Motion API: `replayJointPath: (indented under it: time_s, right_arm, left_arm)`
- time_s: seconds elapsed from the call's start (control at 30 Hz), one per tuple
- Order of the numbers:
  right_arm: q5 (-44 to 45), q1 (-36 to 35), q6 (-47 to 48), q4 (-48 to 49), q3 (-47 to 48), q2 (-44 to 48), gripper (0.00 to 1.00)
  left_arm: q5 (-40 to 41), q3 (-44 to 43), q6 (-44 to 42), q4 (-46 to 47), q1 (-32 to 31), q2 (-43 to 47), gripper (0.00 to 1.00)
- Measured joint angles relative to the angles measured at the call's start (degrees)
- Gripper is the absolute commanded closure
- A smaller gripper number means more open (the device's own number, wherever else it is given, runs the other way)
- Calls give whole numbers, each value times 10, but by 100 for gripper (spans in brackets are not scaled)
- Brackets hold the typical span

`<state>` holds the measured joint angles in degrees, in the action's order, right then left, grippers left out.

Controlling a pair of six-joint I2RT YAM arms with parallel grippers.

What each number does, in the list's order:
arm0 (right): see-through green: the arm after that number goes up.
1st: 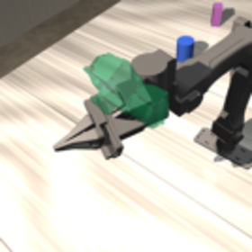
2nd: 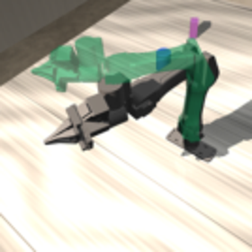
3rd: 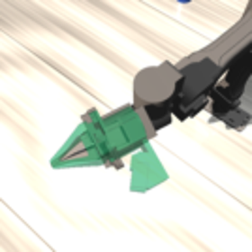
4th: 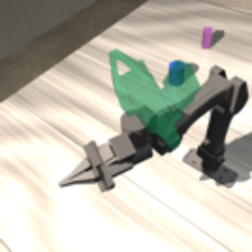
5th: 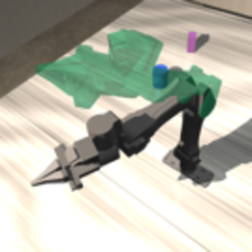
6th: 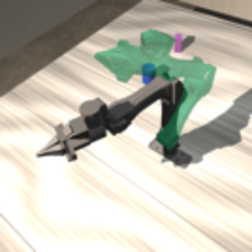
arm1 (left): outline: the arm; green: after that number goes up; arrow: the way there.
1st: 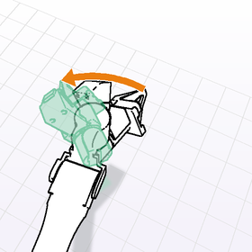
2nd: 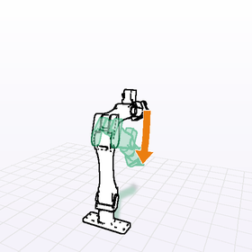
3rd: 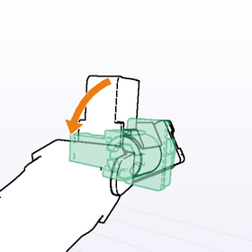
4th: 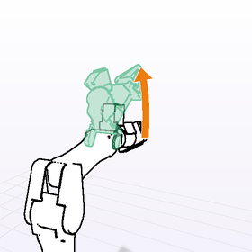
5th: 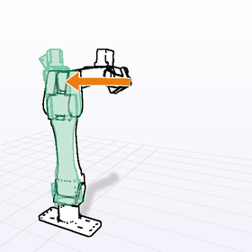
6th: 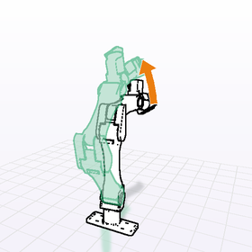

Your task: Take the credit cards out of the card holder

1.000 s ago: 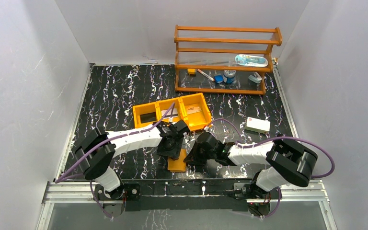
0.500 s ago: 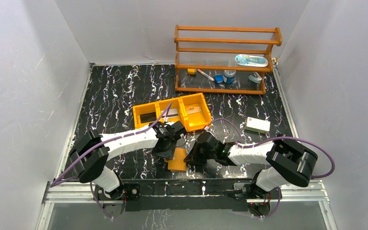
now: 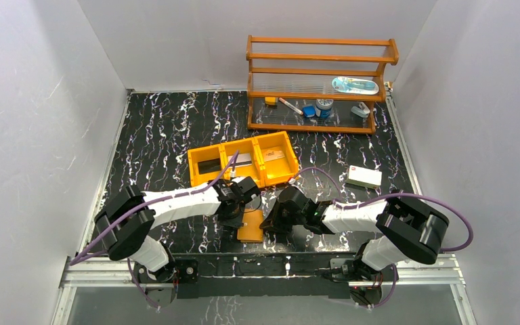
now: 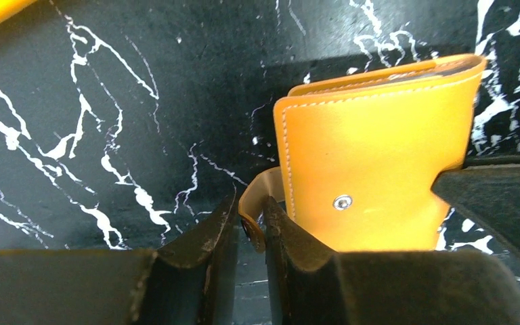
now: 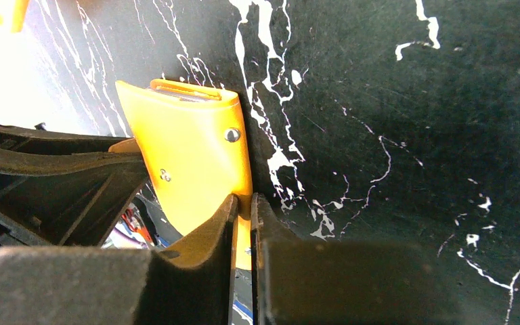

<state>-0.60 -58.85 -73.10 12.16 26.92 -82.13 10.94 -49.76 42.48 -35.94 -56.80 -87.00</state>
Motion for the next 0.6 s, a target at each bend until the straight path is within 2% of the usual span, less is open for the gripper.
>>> replayJointPath:
  time_s: [0.2, 0.3, 0.4, 0.5, 0.6]
  right_arm:
    - [0, 0, 0, 0, 0, 0, 82]
    - [0, 0, 0, 0, 0, 0, 81]
    - [-1, 0, 2, 0, 0, 0, 77]
    - [-3, 1, 7, 0, 1, 1, 69]
    - [-4, 5, 21, -16, 10, 7, 51]
  left_arm:
    - [3, 5, 6, 27, 0, 9, 92]
    - [6, 9, 9, 34, 0, 17, 99]
    - [9, 15, 13, 39, 0, 28, 100]
    - [13, 23, 15, 44, 0, 38, 100]
    - [13, 27, 15, 45, 0, 51, 100]
